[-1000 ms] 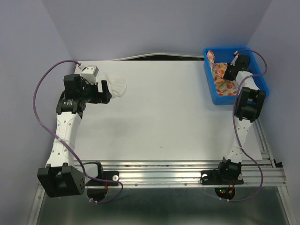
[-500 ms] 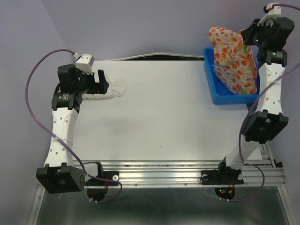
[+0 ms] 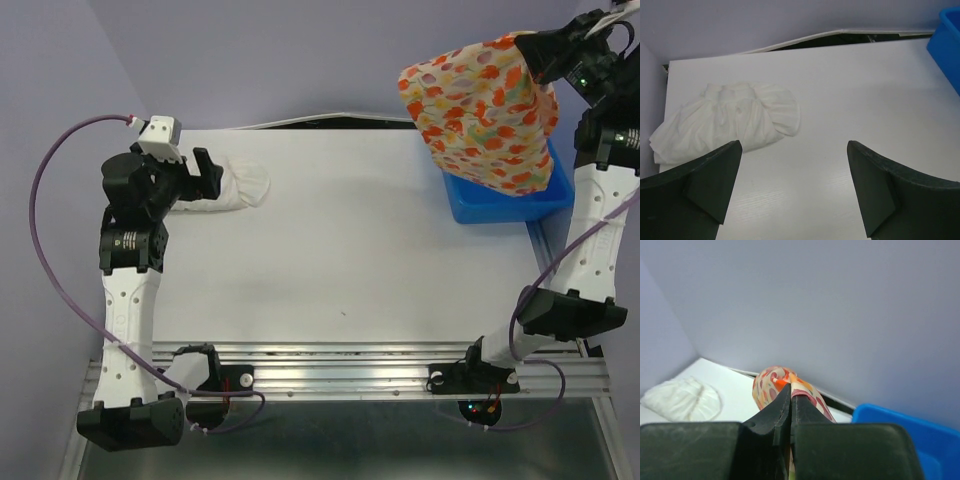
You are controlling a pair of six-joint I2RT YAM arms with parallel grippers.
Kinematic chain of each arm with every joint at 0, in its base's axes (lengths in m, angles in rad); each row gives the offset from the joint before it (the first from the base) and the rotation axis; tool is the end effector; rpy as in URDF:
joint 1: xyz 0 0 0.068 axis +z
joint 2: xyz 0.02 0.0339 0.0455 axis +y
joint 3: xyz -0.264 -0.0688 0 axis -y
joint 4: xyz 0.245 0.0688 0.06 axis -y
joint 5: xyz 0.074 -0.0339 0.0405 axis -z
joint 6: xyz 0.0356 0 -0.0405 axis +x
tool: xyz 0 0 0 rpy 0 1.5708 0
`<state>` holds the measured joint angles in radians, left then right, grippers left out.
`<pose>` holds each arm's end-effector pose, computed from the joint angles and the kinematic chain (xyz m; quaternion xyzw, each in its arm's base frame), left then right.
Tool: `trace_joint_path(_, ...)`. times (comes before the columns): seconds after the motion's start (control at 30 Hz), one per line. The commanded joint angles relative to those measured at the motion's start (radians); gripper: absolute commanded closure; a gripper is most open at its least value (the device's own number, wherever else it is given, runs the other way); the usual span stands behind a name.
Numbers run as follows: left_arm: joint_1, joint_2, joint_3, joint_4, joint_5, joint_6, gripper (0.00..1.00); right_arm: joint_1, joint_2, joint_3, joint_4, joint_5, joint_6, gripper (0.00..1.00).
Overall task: Fold and stack the skirts
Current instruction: Move the skirt to the center of the board
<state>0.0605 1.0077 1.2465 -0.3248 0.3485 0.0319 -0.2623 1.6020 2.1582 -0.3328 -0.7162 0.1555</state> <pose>0.2103 0.0006 0.4438 0.1068 0.7273 -0.0969 0.6710 0.2987 -0.0560 0.5800 -0.1468 0.6284 0.1793 0.7426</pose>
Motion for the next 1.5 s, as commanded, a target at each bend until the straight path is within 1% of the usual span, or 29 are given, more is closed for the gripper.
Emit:
trace_joint_path(0.0, 0.002, -0.041, -0.019, 0.053, 0.018, 0.006, 0.02, -0.009, -0.112, 0.015, 0.291, -0.098, 0.215, 0.99)
trace_joint_path(0.07, 0.002, -0.064, -0.019, 0.053, 0.020, 0.017, 0.02, -0.009, -0.122, 0.022, 0.401, -0.112, 0.310, 0.99)
trace_joint_path(0.13, 0.004, -0.081, -0.012, 0.046, 0.021, 0.037, 0.02, -0.009, -0.120, 0.054, 0.445, -0.132, 0.383, 0.99)
trace_joint_path(0.17, 0.004, -0.086, -0.009, 0.032, 0.023, 0.045, 0.02, -0.009, -0.120, 0.058, 0.484, -0.153, 0.465, 0.99)
trace_joint_path(0.23, 0.004, -0.089, 0.004, 0.010, 0.044, 0.072, 0.02, -0.009, -0.128, 0.032, 0.541, -0.187, 0.551, 0.99)
trace_joint_path(0.3, 0.002, -0.090, 0.010, -0.011, 0.056, 0.079, 0.02, -0.009, -0.146, -0.032, 0.595, -0.210, 0.666, 0.99)
trace_joint_path(0.37, 0.002, -0.090, 0.008, -0.025, 0.072, 0.082, 0.02, 0.014, -0.191, -0.170, 0.624, -0.227, 0.696, 0.99)
trace_joint_path(0.43, 0.004, -0.092, 0.004, -0.034, 0.095, 0.080, 0.02, 0.060, -0.224, -0.266, 0.608, -0.239, 0.690, 0.99)
trace_joint_path(0.47, 0.002, -0.092, 0.001, -0.039, 0.105, 0.088, 0.02, 0.083, -0.261, -0.376, 0.580, -0.255, 0.655, 0.99)
trace_joint_path(0.5, 0.004, -0.093, -0.002, -0.046, 0.122, 0.089, 0.02, 0.110, -0.281, -0.435, 0.559, -0.259, 0.618, 0.99)
trace_joint_path(0.57, 0.002, -0.107, -0.027, -0.046, 0.133, 0.097, 0.02, 0.222, -0.319, -0.555, 0.446, -0.227, 0.535, 0.99)
trace_joint_path(0.6, 0.002, -0.118, -0.045, -0.045, 0.138, 0.106, 0.02, 0.262, -0.351, -0.687, 0.430, -0.218, 0.468, 0.99)
trace_joint_path(0.63, 0.002, -0.124, -0.054, -0.045, 0.138, 0.111, 0.02, 0.303, -0.361, -0.752, 0.413, -0.206, 0.437, 0.99)
trace_joint_path(0.67, 0.004, -0.129, -0.062, -0.049, 0.135, 0.123, 0.02, 0.377, -0.361, -0.864, 0.391, -0.191, 0.379, 0.99)
trace_joint_path(0.73, 0.004, -0.141, -0.081, -0.057, 0.127, 0.128, 0.02, 0.464, -0.335, -0.946, 0.373, -0.160, 0.323, 0.99)
trace_joint_path(0.83, 0.002, -0.161, -0.122, -0.075, 0.115, 0.129, 0.03, 0.489, -0.253, -1.061, 0.478, -0.105, 0.288, 0.99)
trace_joint_path(0.87, 0.002, -0.165, -0.136, -0.089, 0.116, 0.131, 0.04, 0.518, -0.217, -1.051, 0.474, -0.062, 0.232, 0.99)
trace_joint_path(0.9, 0.002, -0.176, -0.160, -0.095, 0.118, 0.134, 0.05, 0.529, -0.136, -1.002, 0.463, -0.045, 0.211, 0.99)
trace_joint_path(0.93, 0.004, -0.182, -0.173, -0.102, 0.118, 0.134, 0.05, 0.541, -0.095, -0.974, 0.460, -0.037, 0.194, 0.97)
trace_joint_path(1.0, 0.002, -0.192, -0.196, -0.114, 0.115, 0.135, 0.06, 0.601, -0.024, -0.913, 0.442, 0.018, 0.120, 0.84)
trace_joint_path(1.07, 0.002, -0.202, -0.228, -0.115, 0.110, 0.148, 0.07, 0.650, 0.074, -0.809, 0.398, 0.067, 0.037, 0.64)
trace_joint_path(1.1, 0.002, -0.207, -0.237, -0.114, 0.110, 0.154, 0.07, 0.696, 0.105, -0.773, 0.384, 0.095, 0.017, 0.49)
trace_joint_path(1.17, 0.002, -0.205, -0.263, -0.109, 0.107, 0.181, 0.08, 0.728, 0.180, -0.668, 0.345, 0.157, -0.025, 0.43)
trace_joint_path(1.2, 0.002, -0.202, -0.269, -0.108, 0.101, 0.187, 0.08, 0.739, 0.199, -0.635, 0.336, 0.185, -0.034, 0.37)
trace_joint_path(1.23, 0.004, -0.189, -0.277, -0.108, 0.098, 0.198, 0.08, 0.750, 0.214, -0.606, 0.336, 0.220, -0.043, 0.20)
trace_joint_path(1.3, 0.004, -0.169, -0.282, -0.108, 0.090, 0.232, 0.08, 0.750, 0.228, -0.552, 0.262, 0.299, -0.107, 0.13)
trace_joint_path(1.37, 0.002, -0.127, -0.288, -0.108, 0.104, 0.264, 0.07, 0.750, 0.204, -0.555, 0.178, 0.366, -0.196, 0.02)
trace_joint_path(1.4, 0.001, -0.092, -0.291, -0.105, 0.110, 0.287, 0.07, 0.750, 0.159, -0.583, 0.146, 0.389, -0.220, 0.00)
trace_joint_path(1.47, -0.002, -0.046, -0.297, -0.097, 0.113, 0.301, 0.06, 0.750, 0.115, -0.615, -0.015, 0.403, -0.278, 0.00)
